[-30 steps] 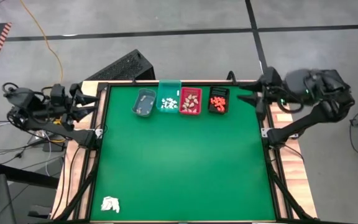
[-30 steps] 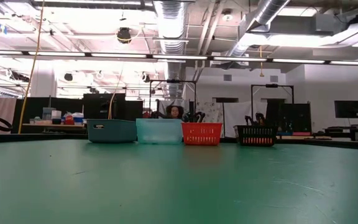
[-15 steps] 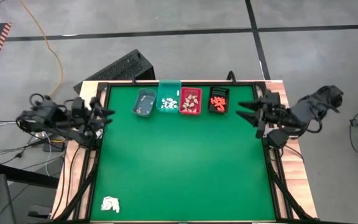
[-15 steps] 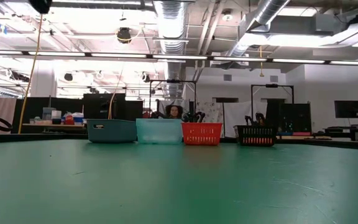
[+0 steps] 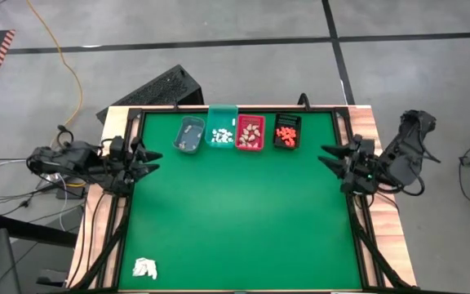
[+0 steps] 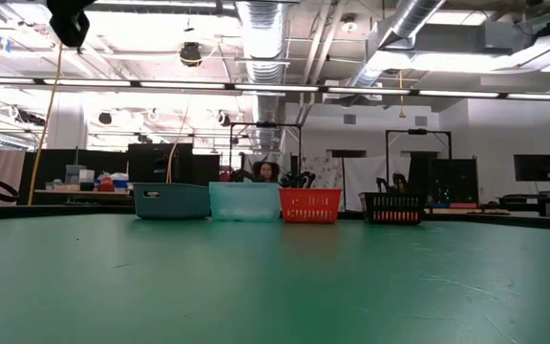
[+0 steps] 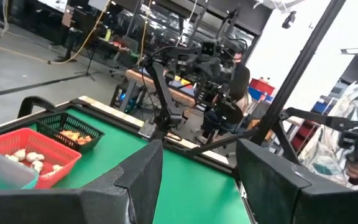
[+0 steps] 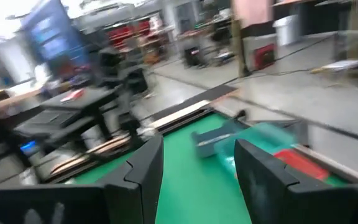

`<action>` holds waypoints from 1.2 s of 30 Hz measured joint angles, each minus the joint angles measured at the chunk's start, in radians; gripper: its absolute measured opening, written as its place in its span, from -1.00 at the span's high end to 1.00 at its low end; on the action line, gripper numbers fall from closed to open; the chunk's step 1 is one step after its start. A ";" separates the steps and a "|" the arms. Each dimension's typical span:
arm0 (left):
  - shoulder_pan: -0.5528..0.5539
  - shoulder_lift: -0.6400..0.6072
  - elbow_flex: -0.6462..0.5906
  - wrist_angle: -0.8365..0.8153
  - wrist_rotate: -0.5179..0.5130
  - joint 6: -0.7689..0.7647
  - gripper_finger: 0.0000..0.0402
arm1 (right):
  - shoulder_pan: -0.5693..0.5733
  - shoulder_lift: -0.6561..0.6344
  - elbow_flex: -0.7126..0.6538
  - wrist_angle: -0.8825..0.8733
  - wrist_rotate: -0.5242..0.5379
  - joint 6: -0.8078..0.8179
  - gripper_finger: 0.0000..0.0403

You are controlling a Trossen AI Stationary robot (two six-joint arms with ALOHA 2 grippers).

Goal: Sort Halloween decoration
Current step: Return to Home Position

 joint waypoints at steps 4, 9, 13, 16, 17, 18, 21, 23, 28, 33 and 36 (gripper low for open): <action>0.000 0.000 -0.044 0.050 0.002 0.004 0.03 | 0.053 -0.018 -0.061 0.188 -0.206 -0.201 0.05; 0.000 0.003 -0.117 0.148 0.023 0.032 0.03 | 0.038 -0.051 -0.131 0.592 -0.609 -0.616 0.05; 0.000 0.003 -0.177 0.284 0.108 0.050 0.03 | -0.005 -0.135 -0.196 0.653 -0.704 -0.683 0.05; 0.000 -0.013 -0.199 0.344 0.177 0.056 0.03 | -0.047 -0.248 -0.273 0.650 -0.618 -0.592 0.05; 0.000 -0.020 -0.199 0.341 0.189 0.054 0.03 | -0.065 -0.279 -0.300 0.666 -0.614 -0.581 0.05; 0.000 -0.027 -0.199 0.334 0.194 0.050 0.03 | -0.078 -0.307 -0.325 0.681 -0.620 -0.579 0.05; 0.000 -0.057 -0.200 0.307 0.204 0.049 0.03 | -0.112 -0.389 -0.401 0.719 -0.669 -0.575 0.05; 0.000 -0.077 -0.199 0.273 0.197 0.053 0.03 | -0.124 -0.442 -0.456 0.718 -0.680 -0.576 0.05; 0.000 -0.129 -0.219 0.158 0.157 0.020 0.03 | -0.161 -0.566 -0.600 0.792 -0.619 -0.568 0.05; 0.000 -0.179 -0.307 0.165 0.128 -0.019 0.03 | -0.188 -0.605 -0.712 0.826 -0.544 -0.555 0.05; 0.000 -0.198 -0.371 0.173 0.140 -0.051 0.03 | -0.202 -0.604 -0.760 0.837 -0.494 -0.524 0.05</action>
